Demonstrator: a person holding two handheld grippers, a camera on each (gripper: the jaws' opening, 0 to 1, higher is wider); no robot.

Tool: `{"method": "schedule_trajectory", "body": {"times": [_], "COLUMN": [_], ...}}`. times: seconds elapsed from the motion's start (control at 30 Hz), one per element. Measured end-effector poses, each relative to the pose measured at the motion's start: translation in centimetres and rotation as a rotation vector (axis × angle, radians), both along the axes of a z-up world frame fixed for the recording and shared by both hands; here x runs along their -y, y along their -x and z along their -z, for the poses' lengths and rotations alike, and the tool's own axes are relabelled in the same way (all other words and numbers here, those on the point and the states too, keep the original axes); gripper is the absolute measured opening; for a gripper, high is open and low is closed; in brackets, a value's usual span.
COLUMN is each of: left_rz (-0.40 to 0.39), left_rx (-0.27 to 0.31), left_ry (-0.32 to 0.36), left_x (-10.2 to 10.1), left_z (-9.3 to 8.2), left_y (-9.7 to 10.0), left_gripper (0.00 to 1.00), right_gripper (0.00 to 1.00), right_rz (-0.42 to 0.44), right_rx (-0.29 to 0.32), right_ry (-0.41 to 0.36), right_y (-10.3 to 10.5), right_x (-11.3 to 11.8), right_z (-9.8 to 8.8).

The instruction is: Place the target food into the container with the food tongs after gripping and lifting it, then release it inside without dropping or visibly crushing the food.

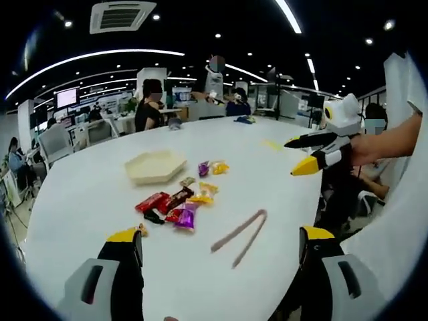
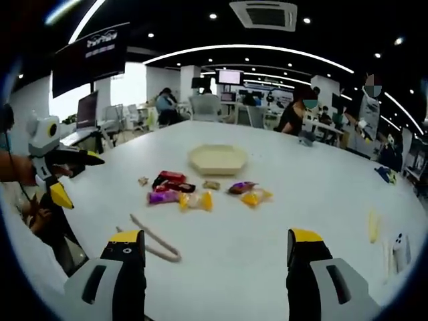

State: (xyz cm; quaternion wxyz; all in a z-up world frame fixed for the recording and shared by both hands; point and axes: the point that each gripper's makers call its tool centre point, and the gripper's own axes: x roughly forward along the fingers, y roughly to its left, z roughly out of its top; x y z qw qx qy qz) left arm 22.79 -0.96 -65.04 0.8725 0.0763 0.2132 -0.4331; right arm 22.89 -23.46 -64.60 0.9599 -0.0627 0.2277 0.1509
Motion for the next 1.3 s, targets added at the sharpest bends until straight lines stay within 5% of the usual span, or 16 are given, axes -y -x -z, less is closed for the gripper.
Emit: {"method": "schedule_trajectory", "body": {"times": [0.23, 0.5, 1.3], "left_rz": [0.008, 0.012, 0.074], "left_rx": [-0.013, -0.002, -0.028], "left_ry": [-0.024, -0.011, -0.12], "left_x": [0.3, 0.6, 1.3], "left_z": [1.0, 0.4, 2.2], "left_y": [-1.1, -1.6, -1.4], "left_gripper": [0.97, 0.97, 0.96], "right_gripper": [0.89, 0.89, 0.87], "right_rz": [-0.02, -0.035, -0.059], "right_rx": [-0.046, -0.023, -0.056], "right_ry": [0.028, 0.036, 0.025], "right_y": [0.5, 0.2, -0.6], "right_x": [0.5, 1.3, 2.3], "right_z": [1.2, 1.0, 2.7]}}
